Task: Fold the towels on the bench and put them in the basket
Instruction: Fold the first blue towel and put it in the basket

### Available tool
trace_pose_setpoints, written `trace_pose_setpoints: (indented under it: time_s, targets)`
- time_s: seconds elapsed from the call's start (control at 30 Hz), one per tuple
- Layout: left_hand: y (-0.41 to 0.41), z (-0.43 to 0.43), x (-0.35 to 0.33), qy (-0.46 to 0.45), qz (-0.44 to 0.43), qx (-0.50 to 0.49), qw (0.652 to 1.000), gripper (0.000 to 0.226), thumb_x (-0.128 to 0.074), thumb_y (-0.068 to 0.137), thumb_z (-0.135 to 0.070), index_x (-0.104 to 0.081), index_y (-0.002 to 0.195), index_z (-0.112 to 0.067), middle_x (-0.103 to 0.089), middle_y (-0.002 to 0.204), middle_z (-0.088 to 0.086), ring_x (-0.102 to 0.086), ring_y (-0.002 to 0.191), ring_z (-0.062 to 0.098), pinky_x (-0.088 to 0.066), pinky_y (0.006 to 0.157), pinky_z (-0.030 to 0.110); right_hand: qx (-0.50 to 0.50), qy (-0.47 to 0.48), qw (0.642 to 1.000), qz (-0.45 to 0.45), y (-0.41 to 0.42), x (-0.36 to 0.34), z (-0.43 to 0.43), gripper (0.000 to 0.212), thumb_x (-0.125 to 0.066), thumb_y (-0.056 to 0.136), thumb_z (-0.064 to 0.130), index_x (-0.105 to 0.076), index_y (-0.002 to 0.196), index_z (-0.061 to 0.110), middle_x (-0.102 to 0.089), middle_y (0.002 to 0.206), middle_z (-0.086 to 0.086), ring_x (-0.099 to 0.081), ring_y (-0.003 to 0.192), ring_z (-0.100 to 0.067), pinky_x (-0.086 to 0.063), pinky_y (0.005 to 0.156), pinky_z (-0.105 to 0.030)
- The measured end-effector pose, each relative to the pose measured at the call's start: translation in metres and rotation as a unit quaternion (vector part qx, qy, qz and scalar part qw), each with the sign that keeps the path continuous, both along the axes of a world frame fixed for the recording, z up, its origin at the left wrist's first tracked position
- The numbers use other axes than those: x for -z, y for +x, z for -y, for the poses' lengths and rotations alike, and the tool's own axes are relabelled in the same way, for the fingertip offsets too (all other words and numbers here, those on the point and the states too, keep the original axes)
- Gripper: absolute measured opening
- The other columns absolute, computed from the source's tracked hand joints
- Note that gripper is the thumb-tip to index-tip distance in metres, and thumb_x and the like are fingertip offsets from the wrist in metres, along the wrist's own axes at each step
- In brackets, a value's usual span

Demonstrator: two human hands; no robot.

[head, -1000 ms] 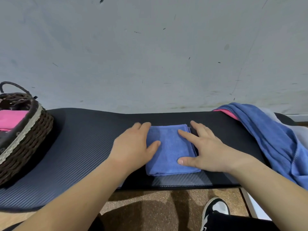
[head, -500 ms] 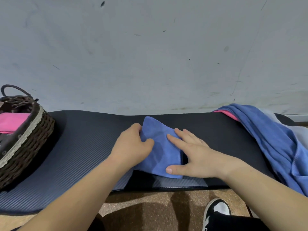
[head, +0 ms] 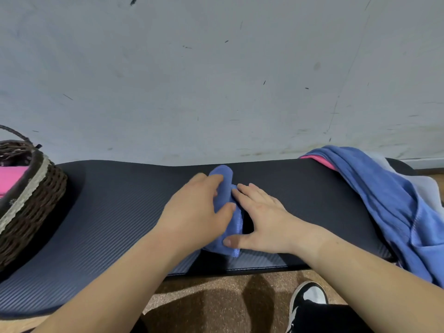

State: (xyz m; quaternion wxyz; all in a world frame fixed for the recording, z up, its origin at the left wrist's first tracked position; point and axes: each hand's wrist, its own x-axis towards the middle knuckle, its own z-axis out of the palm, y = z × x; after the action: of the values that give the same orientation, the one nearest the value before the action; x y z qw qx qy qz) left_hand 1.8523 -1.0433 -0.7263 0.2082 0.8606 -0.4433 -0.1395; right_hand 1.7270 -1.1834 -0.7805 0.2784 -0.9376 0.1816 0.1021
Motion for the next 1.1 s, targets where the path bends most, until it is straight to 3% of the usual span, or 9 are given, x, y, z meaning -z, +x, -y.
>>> trace_pose_setpoints:
  time_s: [0.13, 0.23, 0.33, 0.4, 0.47, 0.6, 0.77, 0.93, 1.1]
  targets:
    - [-0.004, 0.002, 0.012, -0.030, -0.091, 0.051, 0.994, 0.015, -0.057, 0.095, -0.021, -0.065, 0.107, -0.021, -0.066, 0.089, -0.006, -0.060, 0.081, 0.012, -0.054, 0.079, 0.043, -0.010, 0.027, 0.999, 0.040, -0.001, 0.006, 0.008, 0.107, -0.062, 0.065, 0.080, -0.015, 0.156, 0.047, -0.013, 0.165, 0.019, 0.000, 0.158, -0.017, -0.016, 0.126, -0.048]
    - [0.002, -0.003, 0.026, -0.025, 0.035, 0.111, 0.993, 0.034, -0.058, 0.093, -0.032, -0.063, 0.126, -0.027, -0.057, 0.116, -0.013, -0.053, 0.105, 0.013, -0.052, 0.090, 0.037, 0.008, 0.067, 0.997, 0.023, -0.003, 0.003, 0.016, 0.104, -0.068, 0.068, 0.072, -0.022, 0.157, 0.043, -0.013, 0.168, 0.009, -0.002, 0.157, -0.014, -0.021, 0.126, -0.044]
    - [-0.001, -0.006, 0.037, -0.043, 0.114, 0.165, 0.979, 0.054, -0.047, 0.090, -0.042, -0.060, 0.137, -0.020, -0.054, 0.141, -0.003, -0.048, 0.127, 0.022, -0.050, 0.104, 0.039, 0.038, 0.107, 0.993, 0.020, -0.003, -0.006, 0.023, 0.063, -0.066, 0.082, 0.038, -0.048, 0.142, 0.033, -0.038, 0.153, 0.003, -0.026, 0.148, -0.017, -0.033, 0.119, -0.037]
    - [-0.004, -0.005, 0.046, -0.038, 0.161, 0.189, 0.968, 0.055, -0.043, 0.089, -0.040, -0.063, 0.134, -0.017, -0.061, 0.139, 0.002, -0.046, 0.129, 0.020, -0.051, 0.104, 0.036, 0.070, 0.110, 0.991, 0.027, -0.003, -0.007, 0.026, 0.044, -0.058, 0.086, 0.020, -0.058, 0.130, 0.024, -0.051, 0.137, 0.003, -0.040, 0.137, -0.016, -0.039, 0.110, -0.031]
    - [-0.006, -0.002, 0.054, -0.030, 0.168, 0.191, 0.967, 0.057, -0.039, 0.089, -0.040, -0.062, 0.136, -0.018, -0.060, 0.144, 0.003, -0.045, 0.138, 0.020, -0.047, 0.106, 0.031, 0.102, 0.112, 0.987, 0.045, -0.002, -0.010, 0.026, 0.044, -0.053, 0.091, 0.015, -0.056, 0.134, 0.023, -0.053, 0.140, 0.003, -0.044, 0.136, -0.015, -0.038, 0.104, -0.022]
    - [-0.008, -0.004, 0.055, -0.002, 0.061, 0.184, 0.981, 0.072, -0.022, 0.090, -0.051, -0.041, 0.155, -0.027, -0.030, 0.166, -0.008, -0.019, 0.155, 0.011, -0.031, 0.120, 0.030, 0.123, 0.114, 0.983, 0.079, 0.001, -0.016, 0.022, 0.066, -0.050, 0.101, 0.017, -0.024, 0.162, 0.023, -0.029, 0.165, 0.010, -0.025, 0.151, -0.006, -0.019, 0.112, -0.015]
    - [-0.004, -0.014, 0.043, -0.014, 0.069, 0.071, 0.995, 0.069, -0.054, 0.085, -0.065, -0.048, 0.143, -0.030, -0.045, 0.148, -0.014, -0.044, 0.134, 0.012, -0.052, 0.097, 0.034, 0.118, 0.064, 0.990, 0.041, 0.006, -0.018, 0.023, 0.049, -0.053, 0.101, 0.028, -0.044, 0.149, 0.021, -0.057, 0.144, 0.003, -0.054, 0.129, -0.017, -0.041, 0.099, -0.023]
    - [-0.006, -0.016, 0.037, 0.085, 0.024, -0.025, 0.996, 0.058, -0.057, 0.073, -0.084, -0.048, 0.083, -0.027, -0.052, 0.086, -0.012, -0.050, 0.082, 0.009, -0.041, 0.065, 0.027, 0.115, 0.053, 0.991, 0.034, 0.008, -0.019, 0.024, 0.044, -0.058, 0.097, 0.030, -0.049, 0.140, 0.029, -0.065, 0.119, 0.009, -0.063, 0.103, -0.012, -0.050, 0.084, -0.027]
    - [-0.003, -0.026, 0.024, 0.026, -0.130, -0.013, 0.991, 0.041, -0.078, 0.073, -0.048, -0.046, 0.091, -0.032, -0.061, 0.085, -0.007, -0.058, 0.073, 0.012, -0.048, 0.059, 0.036, 0.078, 0.087, 0.993, 0.026, 0.007, -0.030, 0.018, 0.092, -0.073, 0.083, 0.018, -0.024, 0.160, 0.027, -0.045, 0.149, 0.014, -0.046, 0.135, -0.007, -0.036, 0.098, -0.013]
